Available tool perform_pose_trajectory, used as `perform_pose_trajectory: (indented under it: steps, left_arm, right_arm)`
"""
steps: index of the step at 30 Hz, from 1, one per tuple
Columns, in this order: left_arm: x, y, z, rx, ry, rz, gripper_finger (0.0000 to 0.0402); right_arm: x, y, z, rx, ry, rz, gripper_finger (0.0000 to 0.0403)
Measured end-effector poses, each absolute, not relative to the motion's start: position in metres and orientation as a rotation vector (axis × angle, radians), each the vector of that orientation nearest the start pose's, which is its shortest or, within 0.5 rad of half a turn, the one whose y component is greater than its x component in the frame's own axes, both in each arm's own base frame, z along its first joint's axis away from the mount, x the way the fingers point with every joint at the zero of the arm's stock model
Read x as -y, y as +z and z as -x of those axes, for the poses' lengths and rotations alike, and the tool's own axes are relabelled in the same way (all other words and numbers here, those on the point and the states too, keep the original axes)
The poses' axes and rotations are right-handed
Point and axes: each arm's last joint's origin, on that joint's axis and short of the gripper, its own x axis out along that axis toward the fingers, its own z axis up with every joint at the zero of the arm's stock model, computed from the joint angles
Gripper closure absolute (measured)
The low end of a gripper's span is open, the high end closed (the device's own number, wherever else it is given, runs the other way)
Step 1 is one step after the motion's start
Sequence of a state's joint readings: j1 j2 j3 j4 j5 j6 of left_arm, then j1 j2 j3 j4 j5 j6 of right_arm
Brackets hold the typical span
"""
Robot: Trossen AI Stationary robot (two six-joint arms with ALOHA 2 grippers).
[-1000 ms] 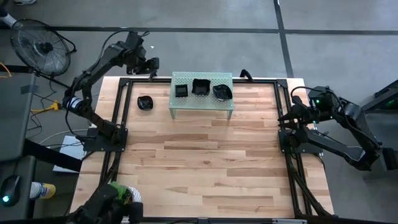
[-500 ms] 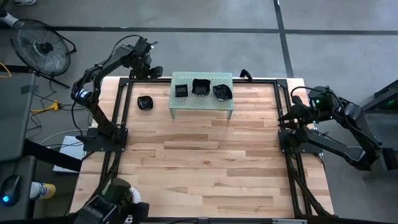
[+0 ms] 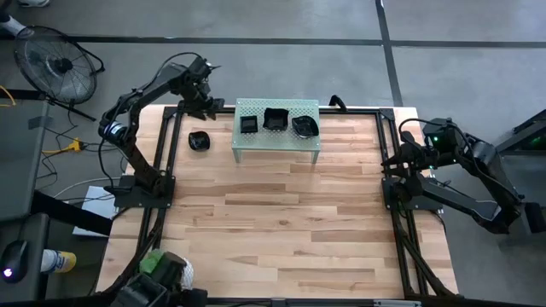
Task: Pick & Place Mini shaped plates
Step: Stack the leaf shaped plate on top of the leaf shaped plate on the shelf
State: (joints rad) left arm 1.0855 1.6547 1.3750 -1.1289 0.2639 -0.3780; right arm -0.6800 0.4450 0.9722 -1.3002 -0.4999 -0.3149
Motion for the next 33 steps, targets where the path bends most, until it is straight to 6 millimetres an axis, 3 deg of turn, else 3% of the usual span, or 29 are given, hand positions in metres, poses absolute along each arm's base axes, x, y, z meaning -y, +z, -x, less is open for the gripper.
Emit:
perform_pose_trajectory:
  steps: [8, 14, 18, 25, 33]
  left_arm:
    - [-0.24, 0.259, -0.173, -1.283, 0.88, 1.055, 0.0209]
    - [-0.214, 0.243, -0.186, -1.422, 0.821, 0.915, 0.0209]
    - [-0.194, 0.231, -0.181, -1.447, 0.8, 0.903, 0.0209]
    - [-0.165, 0.216, -0.161, -1.286, 0.792, 0.896, 0.0209]
    - [-0.142, 0.202, -0.142, -1.237, 0.751, 0.753, 0.0209]
  right_arm:
    - [0.008, 0.327, -0.032, -0.657, -0.068, -0.127, 0.0297]
    - [0.008, 0.327, -0.032, -0.657, -0.068, -0.128, 0.0297]
    - [0.008, 0.327, -0.032, -0.657, -0.068, -0.127, 0.0297]
    - [0.008, 0.327, -0.032, -0.657, -0.068, -0.127, 0.0297]
    - [0.008, 0.327, -0.032, -0.657, -0.068, -0.127, 0.0297]
